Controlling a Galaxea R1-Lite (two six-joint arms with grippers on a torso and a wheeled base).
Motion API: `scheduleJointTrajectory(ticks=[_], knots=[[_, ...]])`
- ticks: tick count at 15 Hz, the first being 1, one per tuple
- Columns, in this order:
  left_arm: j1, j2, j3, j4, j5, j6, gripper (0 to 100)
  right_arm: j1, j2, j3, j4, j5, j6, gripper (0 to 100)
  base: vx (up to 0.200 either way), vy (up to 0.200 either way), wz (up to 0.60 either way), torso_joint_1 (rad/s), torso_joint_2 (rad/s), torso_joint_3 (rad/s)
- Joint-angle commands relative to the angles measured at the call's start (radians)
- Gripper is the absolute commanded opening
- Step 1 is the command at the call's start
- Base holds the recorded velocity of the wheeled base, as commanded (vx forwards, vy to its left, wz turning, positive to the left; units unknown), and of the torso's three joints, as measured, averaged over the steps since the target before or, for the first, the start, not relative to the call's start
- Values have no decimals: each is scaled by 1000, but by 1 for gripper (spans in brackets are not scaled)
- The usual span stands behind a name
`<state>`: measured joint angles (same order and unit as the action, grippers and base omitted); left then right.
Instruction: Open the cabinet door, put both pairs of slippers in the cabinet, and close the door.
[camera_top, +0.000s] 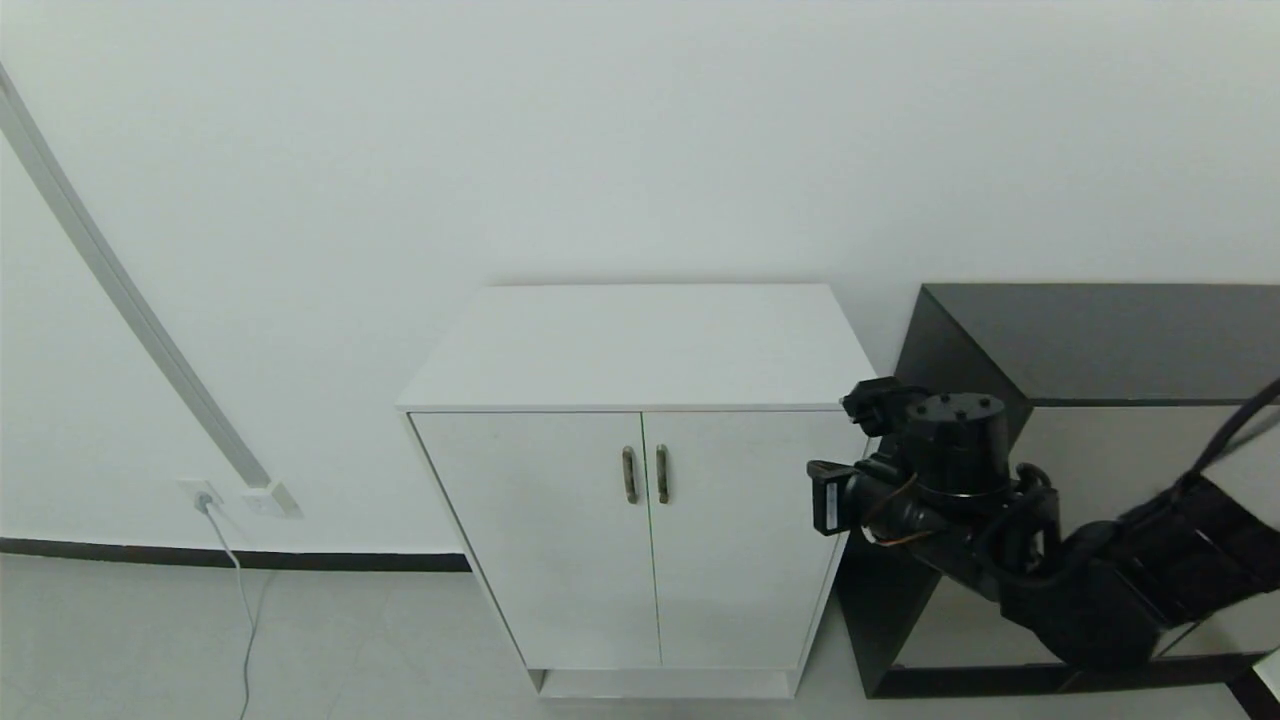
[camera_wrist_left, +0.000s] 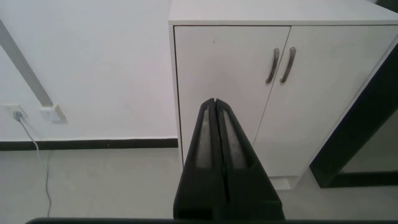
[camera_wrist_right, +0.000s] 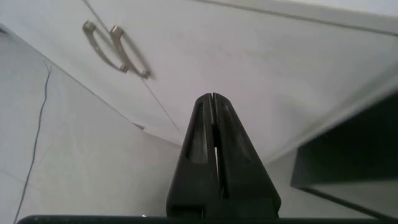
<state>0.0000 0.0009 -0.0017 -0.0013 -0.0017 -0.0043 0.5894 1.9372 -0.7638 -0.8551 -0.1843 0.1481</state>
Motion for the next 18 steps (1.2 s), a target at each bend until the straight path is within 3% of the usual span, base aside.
scheduleJointTrajectory(ticks=[1, 3, 11, 13, 15, 18], knots=[[0, 1, 0, 0, 0, 0, 0, -2, -159, 152, -2, -81, -4, 0, 0, 0, 0, 0, 0, 0], [0, 1, 0, 0, 0, 0, 0, -3, -256, 250, -4, -152, -2, 0, 0, 0, 0, 0, 0, 0], [0, 1, 0, 0, 0, 0, 0, -19, -761, 758, 4, -202, -13, 0, 0, 0, 0, 0, 0, 0], [0, 1, 0, 0, 0, 0, 0, -57, -923, 764, 185, -198, -7, 0, 0, 0, 0, 0, 0, 0], [0, 1, 0, 0, 0, 0, 0, -65, -1138, 758, 455, -158, -22, 0, 0, 0, 0, 0, 0, 0], [0, 1, 0, 0, 0, 0, 0, -85, -1299, 764, 616, -93, -24, 0, 0, 0, 0, 0, 0, 0]])
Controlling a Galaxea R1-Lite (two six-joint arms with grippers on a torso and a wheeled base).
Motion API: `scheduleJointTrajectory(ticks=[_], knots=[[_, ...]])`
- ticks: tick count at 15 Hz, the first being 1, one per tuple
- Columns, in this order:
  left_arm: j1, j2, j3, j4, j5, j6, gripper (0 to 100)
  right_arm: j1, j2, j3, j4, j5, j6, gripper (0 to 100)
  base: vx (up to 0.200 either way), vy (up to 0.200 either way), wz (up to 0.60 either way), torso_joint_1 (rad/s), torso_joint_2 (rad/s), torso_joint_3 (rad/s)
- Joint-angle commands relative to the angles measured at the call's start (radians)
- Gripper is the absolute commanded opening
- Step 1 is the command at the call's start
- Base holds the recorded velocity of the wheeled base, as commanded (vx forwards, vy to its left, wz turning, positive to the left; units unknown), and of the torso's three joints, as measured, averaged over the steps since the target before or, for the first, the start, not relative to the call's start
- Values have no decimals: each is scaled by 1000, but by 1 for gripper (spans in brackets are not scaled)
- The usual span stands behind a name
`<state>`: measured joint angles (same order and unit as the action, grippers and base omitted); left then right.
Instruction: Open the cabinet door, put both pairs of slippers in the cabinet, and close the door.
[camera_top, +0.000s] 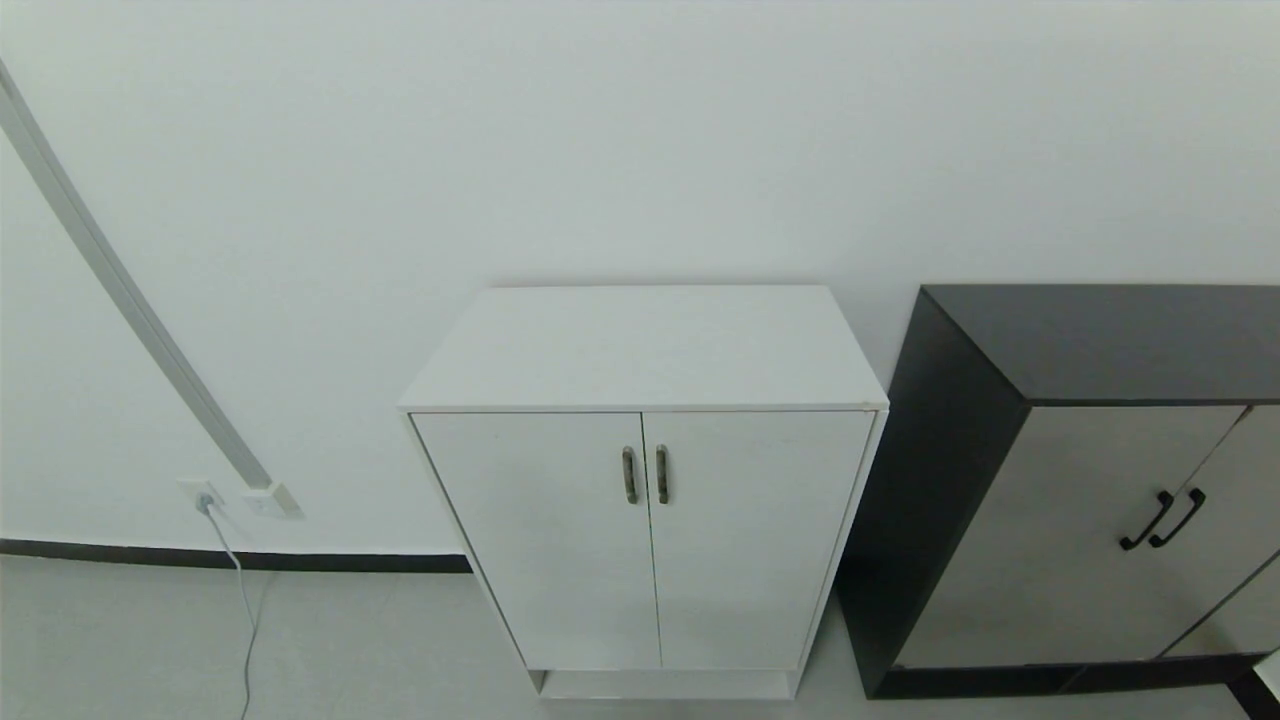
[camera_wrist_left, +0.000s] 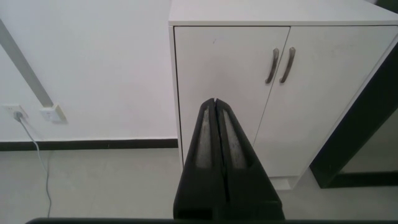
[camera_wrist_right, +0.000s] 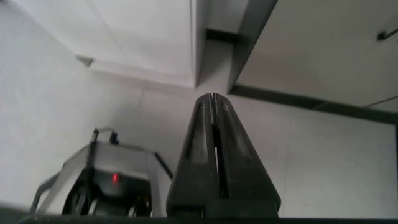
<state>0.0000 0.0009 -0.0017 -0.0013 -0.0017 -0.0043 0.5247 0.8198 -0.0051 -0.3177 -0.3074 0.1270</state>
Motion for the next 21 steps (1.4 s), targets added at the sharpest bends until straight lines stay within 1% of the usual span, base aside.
scheduleJointTrajectory(ticks=[1, 2, 4, 5, 6, 8, 9, 10, 11, 12, 13, 14, 17, 19, 21], knots=[[0, 1, 0, 0, 0, 0, 0, -26, -232, 5, 135, 57, 0, 0, 0, 0, 0, 0, 0, 0], [0, 1, 0, 0, 0, 0, 0, -29, -251, 5, 150, 68, 0, 0, 0, 0, 0, 0, 0, 0], [0, 1, 0, 0, 0, 0, 0, -58, -350, 5, 238, 140, -6, 0, 0, 0, 0, 0, 0, 0], [0, 1, 0, 0, 0, 0, 0, -63, -372, 5, 266, 157, -9, 0, 0, 0, 0, 0, 0, 0], [0, 1, 0, 0, 0, 0, 0, -72, -418, 2, 296, 199, -15, 0, 0, 0, 0, 0, 0, 0], [0, 1, 0, 0, 0, 0, 0, -81, -433, 2, 295, 208, -30, 0, 0, 0, 0, 0, 0, 0], [0, 1, 0, 0, 0, 0, 0, -95, -439, 4, 308, 209, -56, 0, 0, 0, 0, 0, 0, 0], [0, 1, 0, 0, 0, 0, 0, -118, -461, 4, 319, 238, -113, 0, 0, 0, 0, 0, 0, 0], [0, 1, 0, 0, 0, 0, 0, -137, -479, 2, 321, 261, -142, 0, 0, 0, 0, 0, 0, 0], [0, 1, 0, 0, 0, 0, 0, -138, -481, 2, 321, 261, -144, 0, 0, 0, 0, 0, 0, 0], [0, 1, 0, 0, 0, 0, 0, -163, -492, 4, 321, 261, -139, 0, 0, 0, 0, 0, 0, 0], [0, 1, 0, 0, 0, 0, 0, -206, -513, 2, 321, 260, -139, 0, 0, 0, 0, 0, 0, 0], [0, 1, 0, 0, 0, 0, 0, -359, -620, 4, 321, 260, -141, 0, 0, 0, 0, 0, 0, 0], [0, 1, 0, 0, 0, 0, 0, -422, -691, 5, 321, 260, -141, 0, 0, 0, 0, 0, 0, 0], [0, 1, 0, 0, 0, 0, 0, -462, -729, 4, 319, 258, -141, 0, 0, 0, 0, 0, 0, 0]])
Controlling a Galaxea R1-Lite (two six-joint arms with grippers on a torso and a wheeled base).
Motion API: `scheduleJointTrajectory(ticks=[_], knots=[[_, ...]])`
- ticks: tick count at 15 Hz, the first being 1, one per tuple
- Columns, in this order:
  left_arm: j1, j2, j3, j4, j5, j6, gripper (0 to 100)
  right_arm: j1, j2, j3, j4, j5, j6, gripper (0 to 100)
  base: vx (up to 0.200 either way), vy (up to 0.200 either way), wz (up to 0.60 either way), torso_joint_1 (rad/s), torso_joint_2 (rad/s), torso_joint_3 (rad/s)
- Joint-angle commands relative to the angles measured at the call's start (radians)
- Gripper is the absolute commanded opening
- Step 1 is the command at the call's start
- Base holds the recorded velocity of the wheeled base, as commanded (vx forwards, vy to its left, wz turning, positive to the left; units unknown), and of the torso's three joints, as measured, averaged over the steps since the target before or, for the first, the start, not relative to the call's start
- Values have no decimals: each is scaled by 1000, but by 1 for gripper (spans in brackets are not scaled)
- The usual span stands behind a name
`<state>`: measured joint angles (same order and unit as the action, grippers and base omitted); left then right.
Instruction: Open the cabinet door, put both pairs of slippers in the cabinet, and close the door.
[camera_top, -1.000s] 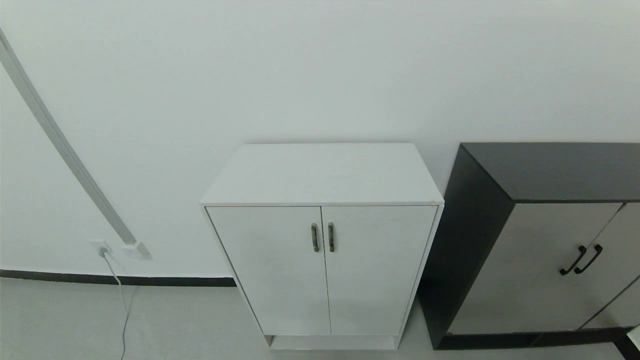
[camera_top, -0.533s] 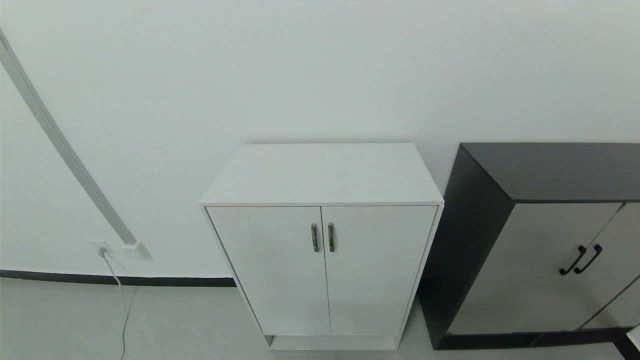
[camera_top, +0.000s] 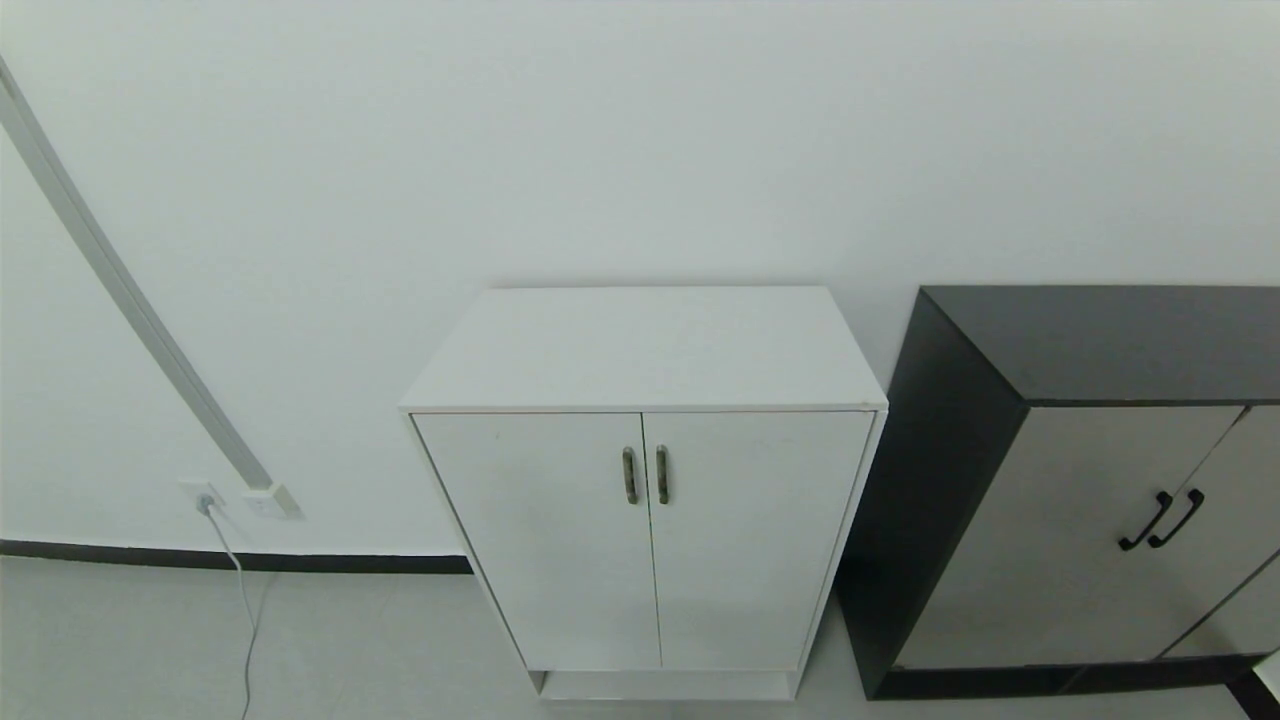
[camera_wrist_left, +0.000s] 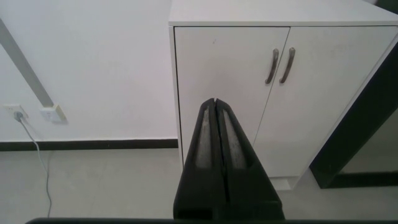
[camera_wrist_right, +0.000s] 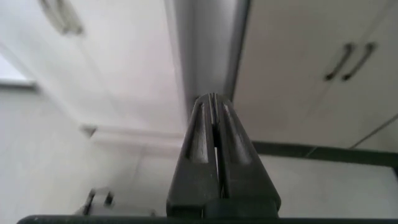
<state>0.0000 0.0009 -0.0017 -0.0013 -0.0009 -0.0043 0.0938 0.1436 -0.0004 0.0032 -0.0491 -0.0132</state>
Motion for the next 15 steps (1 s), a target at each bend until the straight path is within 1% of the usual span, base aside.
scheduleJointTrajectory(ticks=[1, 4, 8, 11, 15], knots=[[0, 1, 0, 0, -1, 0, 0, -52, -65, 0, -2, 0, -1, 0, 0, 0, 0, 0, 0, 0], [0, 1, 0, 0, -1, 0, 0, -91, -144, -3, 0, 2, -8, 0, 0, 0, 0, 0, 0, 0], [0, 1, 0, 0, -1, 0, 0, -91, -142, -1, -2, -17, 21, 0, 0, 0, 0, 0, 0, 0], [0, 1, 0, 0, -1, 0, 0, -91, -144, 0, -9, -54, 101, 0, 0, 0, 0, 0, 0, 0], [0, 1, 0, 0, -1, 0, 0, -91, -144, 0, -9, -55, 99, 0, 0, 0, 0, 0, 0, 0]])
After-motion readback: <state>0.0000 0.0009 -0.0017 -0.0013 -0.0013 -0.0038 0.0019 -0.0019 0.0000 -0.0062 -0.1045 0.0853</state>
